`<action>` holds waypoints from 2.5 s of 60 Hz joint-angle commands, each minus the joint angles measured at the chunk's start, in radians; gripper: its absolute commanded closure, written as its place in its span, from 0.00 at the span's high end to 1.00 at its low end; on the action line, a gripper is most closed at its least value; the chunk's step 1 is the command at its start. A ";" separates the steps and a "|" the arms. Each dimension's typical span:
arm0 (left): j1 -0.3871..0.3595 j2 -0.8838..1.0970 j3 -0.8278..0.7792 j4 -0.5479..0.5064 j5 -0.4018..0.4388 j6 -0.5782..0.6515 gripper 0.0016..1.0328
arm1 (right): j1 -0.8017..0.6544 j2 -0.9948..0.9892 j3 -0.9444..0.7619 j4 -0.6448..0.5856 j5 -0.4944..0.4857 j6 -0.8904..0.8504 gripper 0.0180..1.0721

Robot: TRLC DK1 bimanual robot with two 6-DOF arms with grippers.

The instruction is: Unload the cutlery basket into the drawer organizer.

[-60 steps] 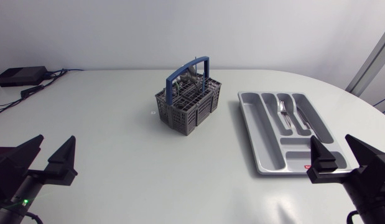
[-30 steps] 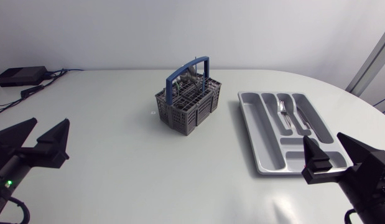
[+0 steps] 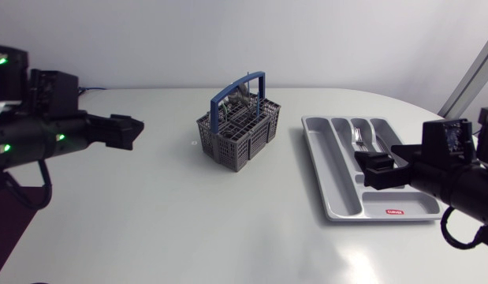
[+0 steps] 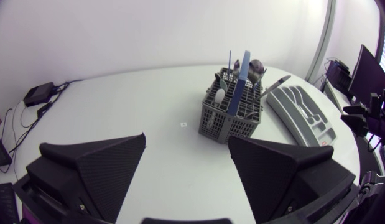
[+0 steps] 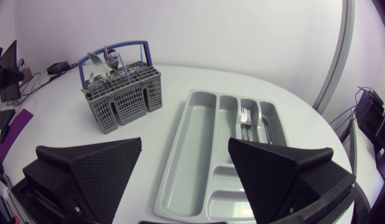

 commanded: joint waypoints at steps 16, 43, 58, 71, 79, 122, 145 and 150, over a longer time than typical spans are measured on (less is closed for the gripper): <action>-0.063 0.576 0.478 -0.294 0.080 0.230 0.88 | 0.075 0.224 0.195 -0.191 -0.018 -0.138 0.95; -0.157 0.807 0.694 -0.148 0.137 0.193 0.57 | 0.039 0.402 0.251 -0.187 -0.161 -0.217 0.95; -0.169 0.843 0.699 -0.059 0.126 0.187 0.53 | 0.045 0.418 0.266 -0.188 -0.164 -0.227 0.95; -0.172 0.880 0.709 -0.042 0.123 0.188 0.03 | 0.064 0.419 0.277 -0.190 -0.163 -0.232 0.95; -0.174 0.852 0.674 -0.044 0.123 0.193 0.03 | 0.067 0.425 0.284 -0.191 -0.163 -0.233 0.95; -0.040 0.249 0.148 -0.188 0.232 0.323 0.06 | 0.174 0.448 0.303 -0.187 -0.132 -0.190 0.95; -0.028 -0.012 0.028 -0.191 0.232 0.533 0.72 | 0.237 0.471 0.314 -0.185 -0.130 -0.178 0.95; -0.040 -0.104 0.004 -0.237 0.232 0.662 0.72 | 0.236 0.464 0.304 -0.185 -0.132 -0.183 0.95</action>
